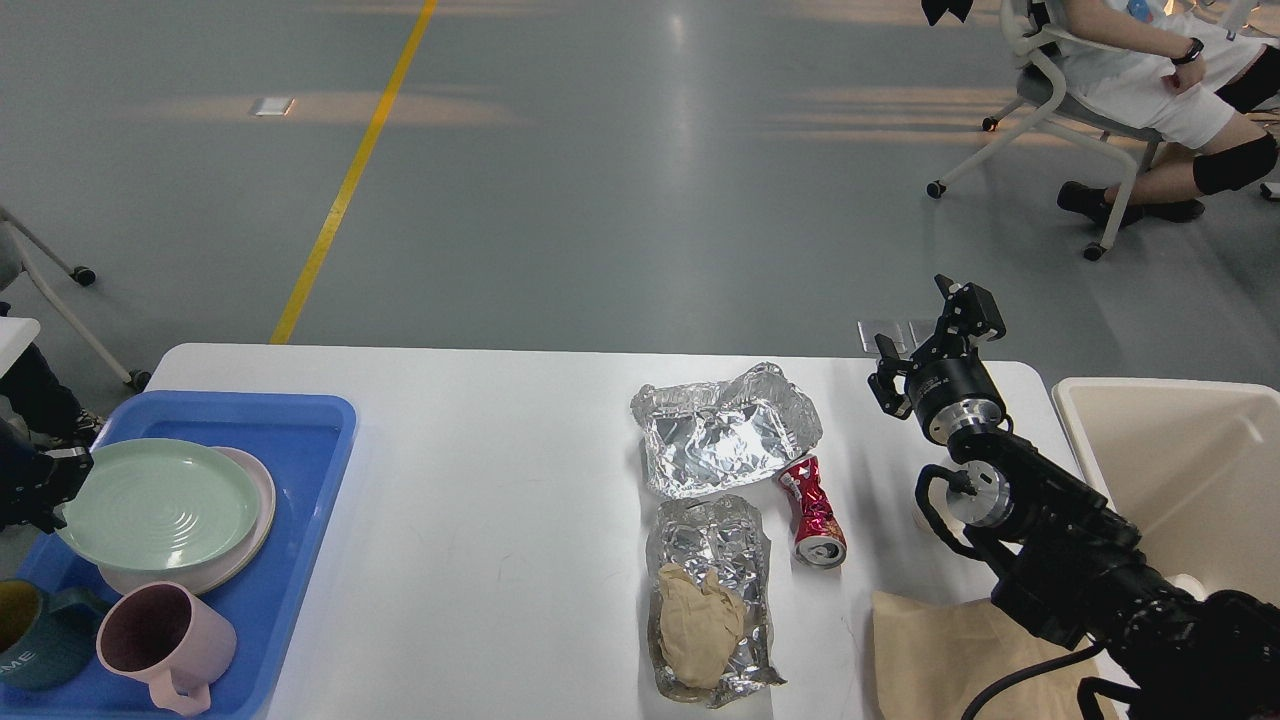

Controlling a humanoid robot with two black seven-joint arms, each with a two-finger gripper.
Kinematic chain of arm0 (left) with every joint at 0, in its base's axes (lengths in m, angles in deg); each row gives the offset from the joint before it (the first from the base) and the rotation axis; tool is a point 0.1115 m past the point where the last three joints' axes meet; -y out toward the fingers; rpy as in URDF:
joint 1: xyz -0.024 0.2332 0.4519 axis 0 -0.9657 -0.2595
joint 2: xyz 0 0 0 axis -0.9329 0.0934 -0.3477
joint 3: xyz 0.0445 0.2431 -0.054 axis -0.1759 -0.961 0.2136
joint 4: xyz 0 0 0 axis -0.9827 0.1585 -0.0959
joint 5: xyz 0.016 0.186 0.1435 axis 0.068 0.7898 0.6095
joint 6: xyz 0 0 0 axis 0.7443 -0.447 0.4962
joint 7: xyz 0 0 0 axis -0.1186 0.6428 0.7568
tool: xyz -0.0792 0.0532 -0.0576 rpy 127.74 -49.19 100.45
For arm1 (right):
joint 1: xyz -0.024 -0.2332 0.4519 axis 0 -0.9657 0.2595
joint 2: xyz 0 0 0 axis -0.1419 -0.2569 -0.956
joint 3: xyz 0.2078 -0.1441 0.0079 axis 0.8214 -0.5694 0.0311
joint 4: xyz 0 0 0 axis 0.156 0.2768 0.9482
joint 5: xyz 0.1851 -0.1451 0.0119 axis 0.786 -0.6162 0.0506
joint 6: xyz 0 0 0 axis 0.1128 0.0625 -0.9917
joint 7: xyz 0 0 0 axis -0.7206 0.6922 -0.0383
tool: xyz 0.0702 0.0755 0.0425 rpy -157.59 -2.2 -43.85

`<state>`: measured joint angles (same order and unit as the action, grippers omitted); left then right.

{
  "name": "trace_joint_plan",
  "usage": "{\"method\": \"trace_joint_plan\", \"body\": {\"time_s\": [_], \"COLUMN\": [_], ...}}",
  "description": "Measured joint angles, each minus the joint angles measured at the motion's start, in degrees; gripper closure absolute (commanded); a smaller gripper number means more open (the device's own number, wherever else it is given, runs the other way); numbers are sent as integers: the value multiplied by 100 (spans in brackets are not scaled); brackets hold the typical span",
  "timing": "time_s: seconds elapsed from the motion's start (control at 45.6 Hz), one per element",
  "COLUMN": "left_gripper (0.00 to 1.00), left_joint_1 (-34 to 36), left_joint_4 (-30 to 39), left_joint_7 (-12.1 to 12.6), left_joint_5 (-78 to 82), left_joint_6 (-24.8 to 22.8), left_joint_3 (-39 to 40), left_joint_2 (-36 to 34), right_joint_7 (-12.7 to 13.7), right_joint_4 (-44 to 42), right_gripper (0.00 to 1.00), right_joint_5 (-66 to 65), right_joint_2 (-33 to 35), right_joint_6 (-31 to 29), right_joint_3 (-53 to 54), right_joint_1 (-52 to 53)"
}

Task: Tidy desktop
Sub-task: 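Open the left gripper and raise it off the green plate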

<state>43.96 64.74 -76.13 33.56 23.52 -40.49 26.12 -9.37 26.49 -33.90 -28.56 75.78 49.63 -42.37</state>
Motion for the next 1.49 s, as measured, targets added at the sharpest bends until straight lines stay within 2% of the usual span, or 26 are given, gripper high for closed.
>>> {"method": "trace_joint_plan", "body": {"time_s": [0.263,0.351,0.439,0.505,0.636,0.68,0.834,0.965,1.053,1.25,1.36,1.492], "left_gripper": [56,42,19,10,9,6,4,4,4,4,4,4], "left_joint_1": [-71,-93,-132,-152,-209,-251,-235,-233,-297,-759,-924,-1018], "left_joint_4": [-26,-27,-27,-27,-27,-27,-27,-40,-41,-46,-45,-37], "left_joint_7": [-1,-1,-2,-55,-85,-84,-143,-375,-552,-1051,-1103,-1080], "left_joint_5": [-1,0,0,0,15,41,-1,-4,-4,-8,-9,-9], "left_joint_6": [400,569,796,1089,1743,2032,2265,2334,2554,3444,3737,3802], "left_joint_3": [25,30,64,243,688,832,1172,1914,2410,4093,5218,6273], "left_joint_2": [35,41,50,53,83,116,179,359,551,991,1189,1333], "right_joint_7": [0,0,0,0,0,0,0,0,0,0,0,0], "right_joint_4": [0,0,0,0,0,0,0,0,0,0,0,0], "right_gripper": [0,0,0,0,0,0,0,0,0,0,0,0], "right_joint_5": [0,0,0,0,0,0,0,0,0,0,0,0], "right_joint_2": [0,0,0,1,1,1,1,1,1,1,1,1], "right_joint_6": [0,0,0,0,0,0,0,0,0,0,0,0], "right_joint_3": [0,0,0,0,0,0,0,0,0,0,0,0], "right_joint_1": [0,0,0,0,0,0,-1,-1,-1,-1,-1,-1]}}
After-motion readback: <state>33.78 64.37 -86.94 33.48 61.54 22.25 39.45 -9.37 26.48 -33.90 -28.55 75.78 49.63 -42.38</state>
